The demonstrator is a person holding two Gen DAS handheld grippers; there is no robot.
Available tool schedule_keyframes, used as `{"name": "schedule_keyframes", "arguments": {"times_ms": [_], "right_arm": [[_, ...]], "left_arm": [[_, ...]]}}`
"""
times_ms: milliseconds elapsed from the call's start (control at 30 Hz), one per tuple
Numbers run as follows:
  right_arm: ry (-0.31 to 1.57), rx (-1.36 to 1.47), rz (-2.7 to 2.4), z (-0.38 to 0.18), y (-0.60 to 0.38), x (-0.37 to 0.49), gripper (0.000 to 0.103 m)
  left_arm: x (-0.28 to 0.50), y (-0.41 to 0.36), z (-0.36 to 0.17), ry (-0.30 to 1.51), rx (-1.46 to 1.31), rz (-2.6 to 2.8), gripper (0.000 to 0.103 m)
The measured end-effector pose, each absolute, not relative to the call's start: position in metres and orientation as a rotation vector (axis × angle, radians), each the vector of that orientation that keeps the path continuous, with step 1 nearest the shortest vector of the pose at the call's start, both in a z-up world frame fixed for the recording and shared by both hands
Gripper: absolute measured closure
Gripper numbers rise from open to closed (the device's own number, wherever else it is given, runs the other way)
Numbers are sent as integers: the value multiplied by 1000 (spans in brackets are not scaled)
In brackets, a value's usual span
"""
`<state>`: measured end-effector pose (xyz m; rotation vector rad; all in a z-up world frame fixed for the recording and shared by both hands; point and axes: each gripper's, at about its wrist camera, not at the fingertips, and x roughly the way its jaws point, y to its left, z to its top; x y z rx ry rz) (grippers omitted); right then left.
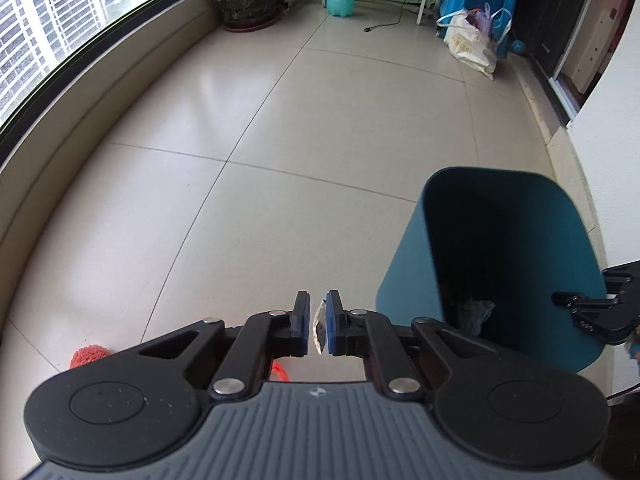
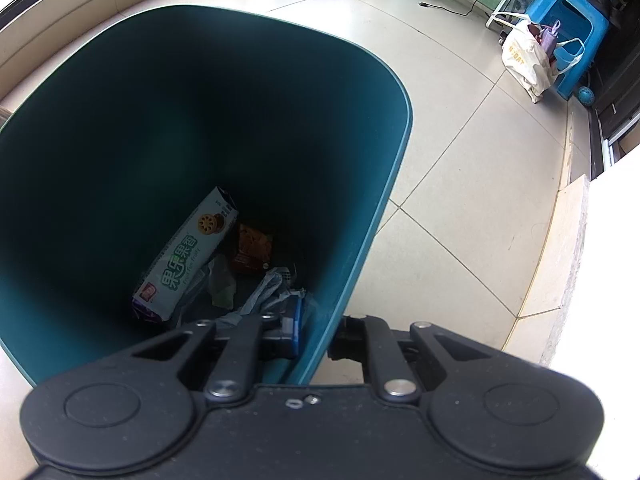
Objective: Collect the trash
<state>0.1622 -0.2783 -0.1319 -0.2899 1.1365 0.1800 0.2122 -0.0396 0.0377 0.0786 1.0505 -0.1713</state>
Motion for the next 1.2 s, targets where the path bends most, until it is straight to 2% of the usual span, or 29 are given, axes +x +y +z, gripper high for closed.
{"name": "schedule_keyframes", "arguments": {"times_ms": [133,200,400,467,533,667,1200], "right_arm": [[1137,-285,182,-130,-281,166,92],[1139,-282,183,-130,-283,168,92],[1138,-282,194,-130,-290,174,92],[1137,-296,195,-132,-291,177,92],[1140,-303,174,-133,-287,178,93],[1150,-282,109,-133,-282,184,95],[1179,-157,24,-130,-317,186,97]], "left_arm": [[216,-67,64,976,54,-281,96],[215,-74,59,956,83,-293,96],[227,-45,-3,1052,28,-293,95],[231,-33,-25,1077,18,-276,91],[235,-24,-45,1102,23,-287,77],[233,-16,-80,1092,62,-291,25],[254,-56,-236,1215,233,-449,23]]}}
